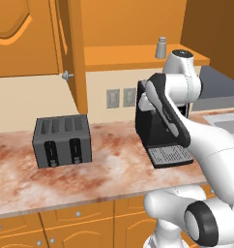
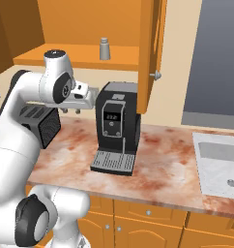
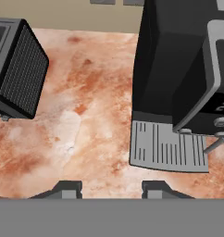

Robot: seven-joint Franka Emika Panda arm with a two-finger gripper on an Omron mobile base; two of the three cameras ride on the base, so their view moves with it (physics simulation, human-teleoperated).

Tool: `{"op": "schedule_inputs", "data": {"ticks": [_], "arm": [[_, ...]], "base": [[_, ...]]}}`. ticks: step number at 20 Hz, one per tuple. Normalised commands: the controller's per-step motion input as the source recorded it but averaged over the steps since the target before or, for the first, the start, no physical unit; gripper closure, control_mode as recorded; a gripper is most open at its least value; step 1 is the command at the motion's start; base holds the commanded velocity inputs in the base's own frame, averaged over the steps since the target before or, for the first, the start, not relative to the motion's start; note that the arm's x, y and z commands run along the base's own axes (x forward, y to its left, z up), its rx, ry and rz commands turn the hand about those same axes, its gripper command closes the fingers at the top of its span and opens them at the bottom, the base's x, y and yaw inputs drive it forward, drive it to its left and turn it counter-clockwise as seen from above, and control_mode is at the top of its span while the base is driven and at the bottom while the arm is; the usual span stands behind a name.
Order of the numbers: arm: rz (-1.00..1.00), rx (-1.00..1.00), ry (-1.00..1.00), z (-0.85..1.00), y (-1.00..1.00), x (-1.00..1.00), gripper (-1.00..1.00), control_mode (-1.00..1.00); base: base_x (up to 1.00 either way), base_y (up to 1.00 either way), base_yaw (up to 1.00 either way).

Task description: Retrieve the shaker from the cabinet and place it next the steak on a plate on the dining table.

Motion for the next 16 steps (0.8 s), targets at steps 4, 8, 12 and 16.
{"op": "schedule_inputs", "data": {"ticks": [4,8,12,16], "arm": [[0.0,0.0,0.0,0.0,0.0,0.01,-1.0,-1.0],[0.0,0.0,0.0,0.0,0.0,0.0,-1.0,-1.0],[0.0,0.0,-0.12,0.06,-0.06,0.0,-1.0,-1.0],[-0.01,0.0,-0.24,0.36,-0.08,-0.05,-1.0,-1.0]], "base": [[0.0,0.0,0.0],[0.0,0.0,0.0],[0.0,0.0,0.0],[0.0,0.0,0.0]]}}
